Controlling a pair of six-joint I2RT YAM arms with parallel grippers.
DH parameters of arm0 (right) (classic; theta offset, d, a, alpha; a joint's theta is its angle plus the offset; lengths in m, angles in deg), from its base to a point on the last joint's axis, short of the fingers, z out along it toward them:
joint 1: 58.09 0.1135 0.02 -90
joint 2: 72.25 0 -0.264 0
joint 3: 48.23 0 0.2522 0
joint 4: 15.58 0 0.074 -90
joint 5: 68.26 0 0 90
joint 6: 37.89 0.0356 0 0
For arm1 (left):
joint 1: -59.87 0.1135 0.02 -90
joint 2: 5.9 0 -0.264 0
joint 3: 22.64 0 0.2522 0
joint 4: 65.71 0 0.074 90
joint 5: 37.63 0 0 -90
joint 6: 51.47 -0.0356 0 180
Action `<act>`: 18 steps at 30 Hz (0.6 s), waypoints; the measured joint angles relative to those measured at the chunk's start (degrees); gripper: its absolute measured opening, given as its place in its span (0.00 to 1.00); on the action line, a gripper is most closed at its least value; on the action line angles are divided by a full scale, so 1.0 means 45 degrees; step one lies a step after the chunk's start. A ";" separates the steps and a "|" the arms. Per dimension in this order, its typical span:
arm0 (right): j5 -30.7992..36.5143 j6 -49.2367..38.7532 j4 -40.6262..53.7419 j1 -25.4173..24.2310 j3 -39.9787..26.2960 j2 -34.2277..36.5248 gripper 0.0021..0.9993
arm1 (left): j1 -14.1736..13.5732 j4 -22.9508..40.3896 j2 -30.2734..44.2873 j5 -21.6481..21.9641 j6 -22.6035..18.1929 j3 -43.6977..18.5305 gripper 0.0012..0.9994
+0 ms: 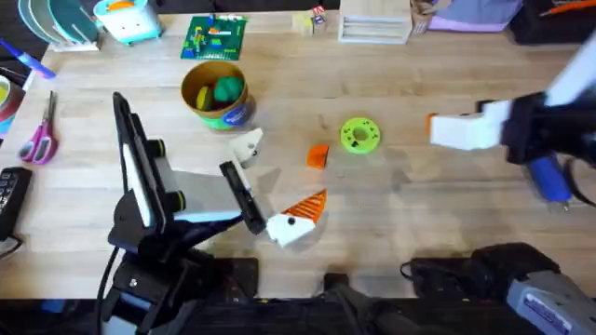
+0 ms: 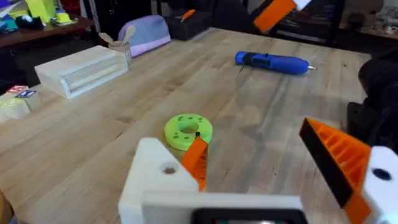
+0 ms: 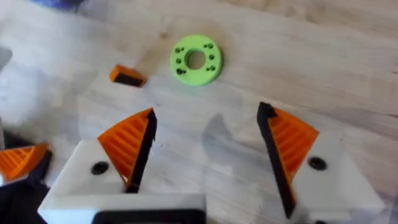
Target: Pick up the gripper from the table and insert it into the empty holder that is missing its gripper. Then pick up a screw, insert it into the mounting hole, and use the screwdriver to tighten it. Finally, clean up the table by picking up the vegetable and placing it into the bucket.
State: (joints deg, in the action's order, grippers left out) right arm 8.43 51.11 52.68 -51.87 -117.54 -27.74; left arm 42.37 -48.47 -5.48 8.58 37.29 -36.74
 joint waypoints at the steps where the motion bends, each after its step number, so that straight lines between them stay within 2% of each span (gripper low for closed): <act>1: -0.0049 -0.0181 -0.0005 0.0390 -0.0046 0.0496 0.99 | 0.0000 0.0000 -0.0003 -0.0005 0.0000 0.0000 0.99; 6: 0.0090 -0.0891 -0.0367 0.2913 -0.0203 0.3106 0.99 | 0.0000 0.0000 -0.0001 -0.0026 0.0000 0.0000 0.99; 10: 0.0074 -0.1099 -0.1736 0.4590 -0.0203 0.4941 0.99 | 0.0000 0.0000 -0.0001 -0.0029 0.0000 0.0000 0.99; 14: -0.0060 -0.1469 -0.3398 0.5734 -0.0203 0.6031 0.99 | 0.0000 0.0000 0.0002 -0.0029 0.0000 0.0000 0.99; 18: -0.0124 -0.2333 -0.4209 0.6473 -0.0203 0.6581 1.00 | 0.0000 0.0000 0.0001 -0.0029 0.0000 0.0000 0.99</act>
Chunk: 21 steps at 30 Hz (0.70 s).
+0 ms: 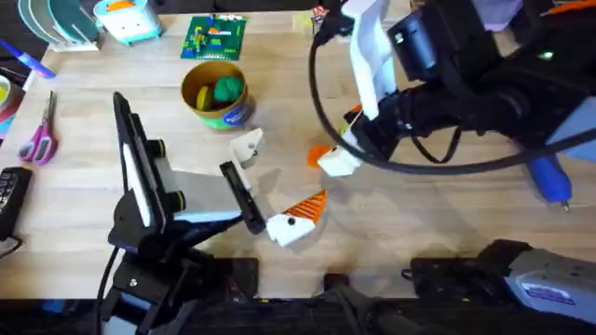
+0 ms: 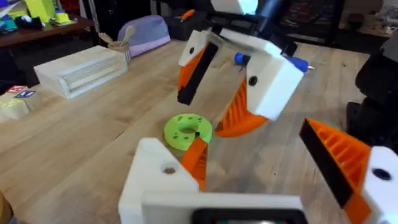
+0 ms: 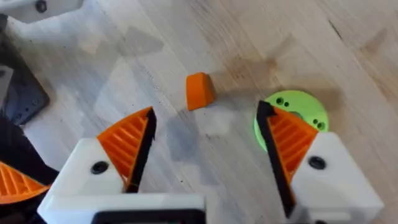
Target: Pick up the gripper from the table and insert it into the empty holder that is missing its gripper. Then pick up a screw, insert it into the mounting hole, and use the screwdriver to tighten it. Finally, clean up the table by picking up the vegetable and placing it into the bucket.
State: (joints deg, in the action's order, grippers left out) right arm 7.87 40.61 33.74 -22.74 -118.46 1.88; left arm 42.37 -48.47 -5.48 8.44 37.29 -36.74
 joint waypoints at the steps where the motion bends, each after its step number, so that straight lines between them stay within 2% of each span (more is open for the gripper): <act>1: -0.0002 -0.0151 -0.0074 0.0063 0.0000 0.0115 0.99 | 0.0000 0.0000 -0.0004 0.0000 0.0000 0.0000 0.99; 10: -0.0732 -0.0659 -0.0330 0.0147 0.0000 0.1436 0.99 | 0.0000 0.0000 -0.0004 0.0000 0.0000 0.0000 0.99; 13: -0.0864 -0.0712 -0.0605 0.0171 0.0000 0.1913 0.91 | 0.0000 0.0000 0.0000 0.0000 0.0000 0.0000 0.99; 17: -0.0933 -0.0771 -0.0807 0.0171 0.0000 0.2316 0.73 | 0.0000 0.0000 0.0000 0.0000 0.0000 0.0000 0.99; 21: -0.0947 -0.0789 -0.0900 0.0171 0.0000 0.2357 0.67 | 0.0000 0.0000 -0.0004 0.0001 0.0000 0.0000 0.99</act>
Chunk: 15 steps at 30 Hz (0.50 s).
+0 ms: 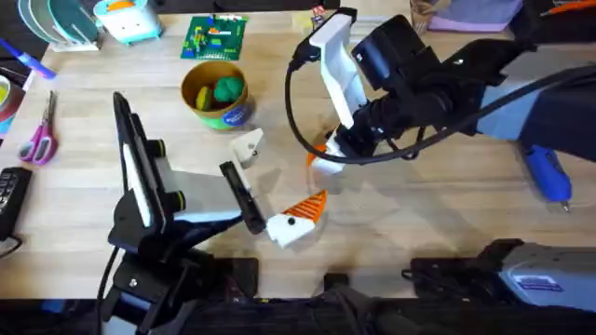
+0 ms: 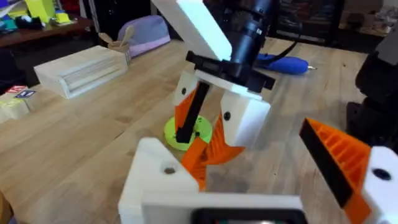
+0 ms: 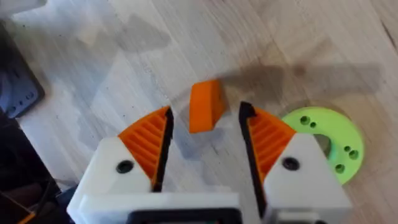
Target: Pick up the gripper from the table and insert it into the empty holder that is missing its gripper. Then pick up a screw, insert it into the mounting hole, and use the screwdriver to tighten it. Finally, clean up the table by picking up the vegetable and placing it into the bucket.
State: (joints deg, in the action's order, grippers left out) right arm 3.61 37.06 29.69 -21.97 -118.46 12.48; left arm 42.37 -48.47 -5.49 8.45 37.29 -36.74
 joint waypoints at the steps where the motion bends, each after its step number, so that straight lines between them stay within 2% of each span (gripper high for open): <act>1: 0.0000 -0.0001 0.0004 0.0000 0.0000 0.0000 0.67 | 0.0000 0.0000 0.0000 -0.0001 0.0000 0.0000 0.99; 11: 0.0000 -0.0003 0.0036 0.0085 -0.0003 0.0039 0.56 | 0.0000 0.0000 0.0005 -0.0001 0.0000 0.0000 0.99; 14: 0.0000 -0.0005 0.0038 0.0092 -0.0005 0.0073 0.48 | 0.0000 0.0000 0.0000 0.0001 0.0000 0.0000 0.99; 15: 0.0000 -0.0004 0.0043 0.0092 -0.0003 0.0079 0.42 | 0.0000 0.0000 0.0005 0.0001 0.0000 0.0000 0.99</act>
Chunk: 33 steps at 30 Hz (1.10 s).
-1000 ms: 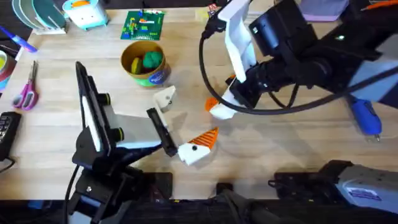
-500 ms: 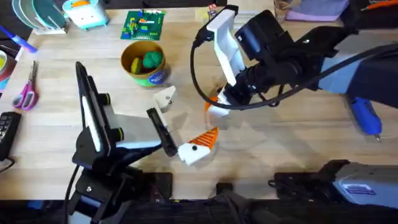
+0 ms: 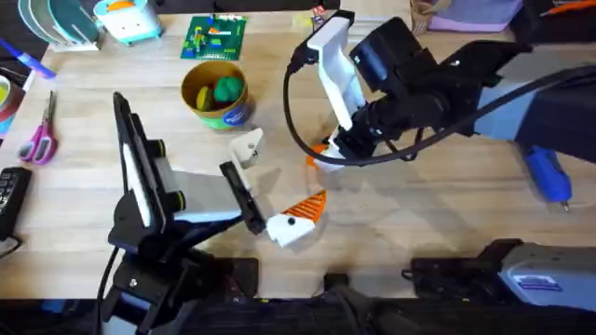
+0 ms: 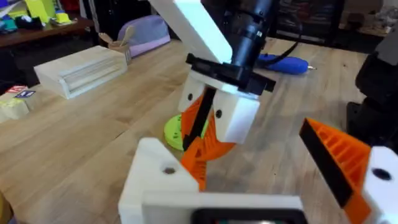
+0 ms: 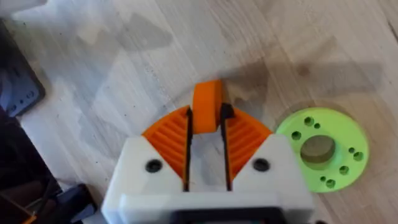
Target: Pick up the gripper from the table and insert it into the empty holder that is missing its gripper. Then pick up a screw, insert it into the mounting hole, and use the screwdriver to tighten it. Finally, clean up the table by picking up the vegetable and placing it into the bucket.
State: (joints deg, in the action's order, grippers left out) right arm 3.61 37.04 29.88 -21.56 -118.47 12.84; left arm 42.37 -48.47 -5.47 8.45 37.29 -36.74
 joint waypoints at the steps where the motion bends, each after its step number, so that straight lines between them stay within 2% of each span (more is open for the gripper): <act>1: 0.0000 -0.0010 -0.0009 0.0000 -0.0002 0.0008 0.34 | 0.0000 0.0000 -0.0005 0.0003 0.0000 0.0000 0.99; 3: 0.0005 -0.0037 -0.0039 0.0000 -0.0003 0.0013 0.11 | 0.0000 0.0000 -0.0003 0.0002 0.0000 0.0000 0.99; 4: -0.0001 -0.0006 -0.0042 -0.0005 -0.0027 0.0013 0.03 | 0.0000 0.0000 -0.0001 -0.0002 0.0000 0.0000 0.99; 5: -0.0003 -0.0010 -0.0029 0.0000 -0.0031 0.0013 0.01 | 0.0000 0.0000 -0.0002 0.0000 0.0000 0.0000 0.99; 10: -0.0023 0.0207 0.0046 -0.0161 -0.0031 -0.0118 0.01 | 0.0000 0.0000 -0.0004 0.0003 0.0000 0.0000 0.99; 13: -0.0038 0.0626 0.0627 -0.0532 -0.0197 -0.0810 0.01 | 0.0000 0.0000 -0.0005 -0.0002 0.0000 0.0000 0.99; 19: -0.0072 0.1491 0.1936 -0.1909 -0.1226 -0.3688 0.01 | 0.0000 0.0000 -0.0002 0.0003 0.0000 0.0000 0.99; 24: -0.0249 0.3151 0.2251 -0.4065 -0.1310 -0.6413 0.01 | 0.0000 0.0000 -0.0001 -0.0002 0.0000 0.0000 0.99; 28: -0.1627 0.4554 0.0965 -0.5679 0.0273 -0.8041 0.01 | 0.0000 0.0000 -0.0005 -0.0002 0.0000 0.0000 0.99; 31: -0.3468 0.6240 -0.1836 -0.6416 0.2427 -0.8657 0.01 | 0.0000 0.0000 0.0000 -0.0002 0.0005 0.0000 0.99; 33: -0.4578 0.8035 -0.4191 -0.6552 0.3951 -0.8696 0.01 | 0.0000 0.0000 -0.0002 -0.0002 0.0000 0.0000 0.99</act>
State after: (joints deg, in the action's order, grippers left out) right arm -16.99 73.20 11.03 -51.04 -100.69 -26.29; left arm 42.37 -48.47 -5.48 8.44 37.29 -36.74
